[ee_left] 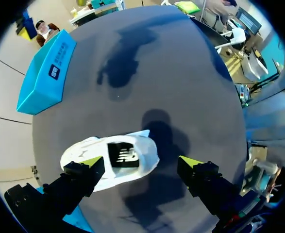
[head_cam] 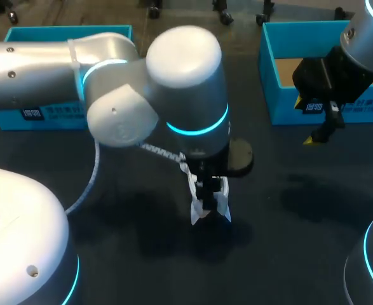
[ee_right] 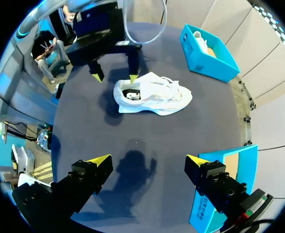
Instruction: Take the shoe out of the shoebox, open the shoe tongue, remove and reinsert the insole, then place the shoe into the shoebox
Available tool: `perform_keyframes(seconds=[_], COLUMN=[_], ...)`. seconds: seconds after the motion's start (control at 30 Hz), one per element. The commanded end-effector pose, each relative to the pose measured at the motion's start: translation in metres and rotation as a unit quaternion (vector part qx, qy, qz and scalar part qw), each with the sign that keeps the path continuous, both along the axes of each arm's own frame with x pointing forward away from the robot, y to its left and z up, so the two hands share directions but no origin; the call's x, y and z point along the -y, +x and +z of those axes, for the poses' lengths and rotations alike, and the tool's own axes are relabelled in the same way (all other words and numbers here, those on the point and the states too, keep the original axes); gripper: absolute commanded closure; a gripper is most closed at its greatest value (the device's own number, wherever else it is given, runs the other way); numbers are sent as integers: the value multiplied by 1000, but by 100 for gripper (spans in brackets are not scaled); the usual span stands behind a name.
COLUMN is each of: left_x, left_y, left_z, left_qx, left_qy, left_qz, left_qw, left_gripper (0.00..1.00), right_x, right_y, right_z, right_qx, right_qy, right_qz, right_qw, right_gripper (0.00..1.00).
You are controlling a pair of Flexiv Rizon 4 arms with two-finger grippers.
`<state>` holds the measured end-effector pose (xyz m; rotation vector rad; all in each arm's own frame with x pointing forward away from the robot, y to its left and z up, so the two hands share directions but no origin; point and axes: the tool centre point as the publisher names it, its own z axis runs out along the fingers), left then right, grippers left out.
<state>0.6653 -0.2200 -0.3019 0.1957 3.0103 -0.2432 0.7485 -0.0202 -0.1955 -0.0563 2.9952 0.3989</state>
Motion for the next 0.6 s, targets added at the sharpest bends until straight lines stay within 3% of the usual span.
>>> perform_keyframes(seconds=[0.03,0.27,0.47,0.5,0.6], left_x=[0,-4,-4,-5,-6], left_y=[-11,-20,-15,-13,-9], left_z=[-24,-47,-65,-71,-76], left_qx=[6,17,14,7,8], left_qy=[-7,-14,-7,-13,-11], left_qz=[13,30,55,65,73], left_qw=[1000,999,998,998,997], left_gripper=[0,0,0,7,11], right_x=[-1,-1,-1,-1,-1], right_y=[0,0,0,0,0], right_z=[-1,-1,-1,-1,-1], right_qx=[0,0,0,0,0], right_qy=[-1,-1,-1,-1,-1], right_qz=[0,0,0,0,0], right_qw=[1000,1000,1000,1000,1000], right_gripper=[0,0,0,0,0])
